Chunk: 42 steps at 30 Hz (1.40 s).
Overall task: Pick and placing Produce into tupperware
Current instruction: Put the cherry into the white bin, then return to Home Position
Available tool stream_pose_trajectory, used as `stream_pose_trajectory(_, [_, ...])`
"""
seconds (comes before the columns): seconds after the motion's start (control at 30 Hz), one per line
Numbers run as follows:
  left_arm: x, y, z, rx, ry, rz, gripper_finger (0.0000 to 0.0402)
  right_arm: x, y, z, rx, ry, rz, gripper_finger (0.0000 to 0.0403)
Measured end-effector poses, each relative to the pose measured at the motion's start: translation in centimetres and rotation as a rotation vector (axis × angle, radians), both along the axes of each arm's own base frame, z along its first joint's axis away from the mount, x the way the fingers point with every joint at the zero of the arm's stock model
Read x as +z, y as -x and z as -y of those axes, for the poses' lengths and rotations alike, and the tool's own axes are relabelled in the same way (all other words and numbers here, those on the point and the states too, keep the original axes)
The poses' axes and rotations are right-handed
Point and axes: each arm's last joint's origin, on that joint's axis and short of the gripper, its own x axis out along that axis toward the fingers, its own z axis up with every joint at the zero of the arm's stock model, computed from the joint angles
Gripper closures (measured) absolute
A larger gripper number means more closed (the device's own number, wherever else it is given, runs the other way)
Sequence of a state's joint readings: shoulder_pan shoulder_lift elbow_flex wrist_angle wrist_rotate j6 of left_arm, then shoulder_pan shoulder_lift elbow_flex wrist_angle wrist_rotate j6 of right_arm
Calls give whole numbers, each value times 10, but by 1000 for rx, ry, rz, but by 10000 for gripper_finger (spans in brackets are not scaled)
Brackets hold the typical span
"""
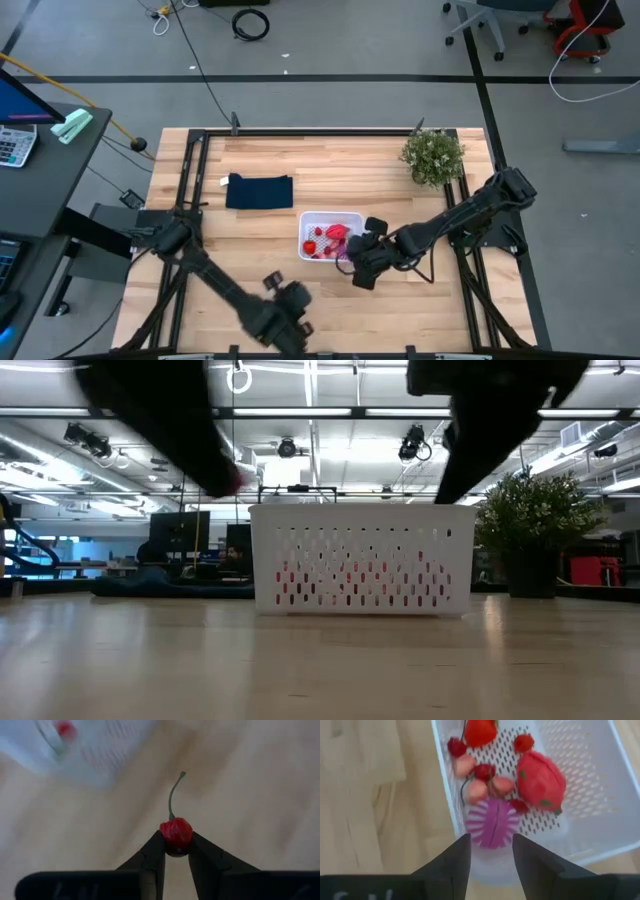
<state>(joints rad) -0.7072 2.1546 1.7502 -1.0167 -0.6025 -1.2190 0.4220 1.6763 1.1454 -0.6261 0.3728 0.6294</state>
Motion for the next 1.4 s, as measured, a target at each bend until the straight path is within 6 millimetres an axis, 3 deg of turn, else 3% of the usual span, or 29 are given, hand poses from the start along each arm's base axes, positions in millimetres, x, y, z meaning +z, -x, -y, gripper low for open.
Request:
stream_pose_trajectory(0.23, [29, -37, -42, -137, -132, -82, 309, -3, 19, -25, 53, 11, -59, 249])
stream_pose_trajectory(0.43, [38, -68, -95, -160, -198, -140, 314, -1, 29, -42, 76, 91, -4, 249])
stream_pose_trajectory(0.57, [38, -83, -128, -144, -157, -157, 319, 2, 31, -43, 15, 286, 115, 249])
stream_pose_trajectory(0.67, [37, -92, -145, -172, -72, -171, 312, 4, 33, -46, -25, 307, 159, 249])
stream_pose_trajectory(0.87, [35, -102, -153, -310, -81, -170, 277, 3, 44, -63, -1, 226, 158, 249])
stream_pose_trajectory(1.17, [35, -103, -151, -339, -93, -159, 227, 2, 60, -83, 44, 165, 158, 249])
stream_pose_trajectory(1.4, [33, -86, -155, -357, -121, -362, 221, 1, 65, -91, 91, 102, 123, 249])
